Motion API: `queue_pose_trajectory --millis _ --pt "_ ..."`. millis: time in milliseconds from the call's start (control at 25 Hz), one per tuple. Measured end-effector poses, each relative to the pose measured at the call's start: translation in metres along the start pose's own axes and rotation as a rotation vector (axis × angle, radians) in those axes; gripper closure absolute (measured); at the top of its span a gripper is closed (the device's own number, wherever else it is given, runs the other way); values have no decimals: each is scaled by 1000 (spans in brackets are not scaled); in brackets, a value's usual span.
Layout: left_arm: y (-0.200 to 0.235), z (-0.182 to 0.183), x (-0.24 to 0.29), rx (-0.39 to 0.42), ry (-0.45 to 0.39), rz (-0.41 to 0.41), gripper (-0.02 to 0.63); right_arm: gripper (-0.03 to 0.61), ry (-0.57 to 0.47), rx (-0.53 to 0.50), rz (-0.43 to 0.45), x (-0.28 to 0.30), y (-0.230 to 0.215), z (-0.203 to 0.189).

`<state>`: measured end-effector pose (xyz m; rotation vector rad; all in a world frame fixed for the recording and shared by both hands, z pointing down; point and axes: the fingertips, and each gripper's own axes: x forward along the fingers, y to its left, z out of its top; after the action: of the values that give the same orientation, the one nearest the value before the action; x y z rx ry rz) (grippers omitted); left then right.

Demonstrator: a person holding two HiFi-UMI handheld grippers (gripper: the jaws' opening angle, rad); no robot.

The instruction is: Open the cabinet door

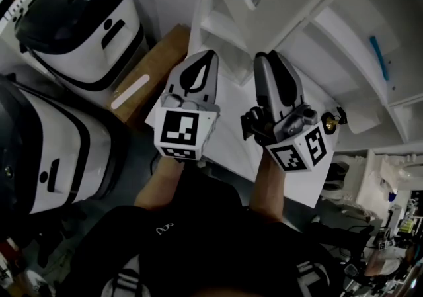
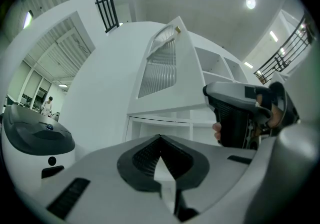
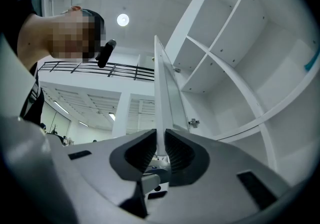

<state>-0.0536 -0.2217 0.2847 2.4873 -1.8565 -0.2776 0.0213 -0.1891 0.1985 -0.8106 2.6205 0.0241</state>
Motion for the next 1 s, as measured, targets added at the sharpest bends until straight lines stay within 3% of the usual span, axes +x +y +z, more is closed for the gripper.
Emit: queue_pose_trajectory --millis 640,1000 --pt "52 17 -31 38 -27 121 603 509 -30 106 167 38 58 -22" --pt "79 26 -61 59 -45 220 603 515 -63 89 175 64 88 -38"
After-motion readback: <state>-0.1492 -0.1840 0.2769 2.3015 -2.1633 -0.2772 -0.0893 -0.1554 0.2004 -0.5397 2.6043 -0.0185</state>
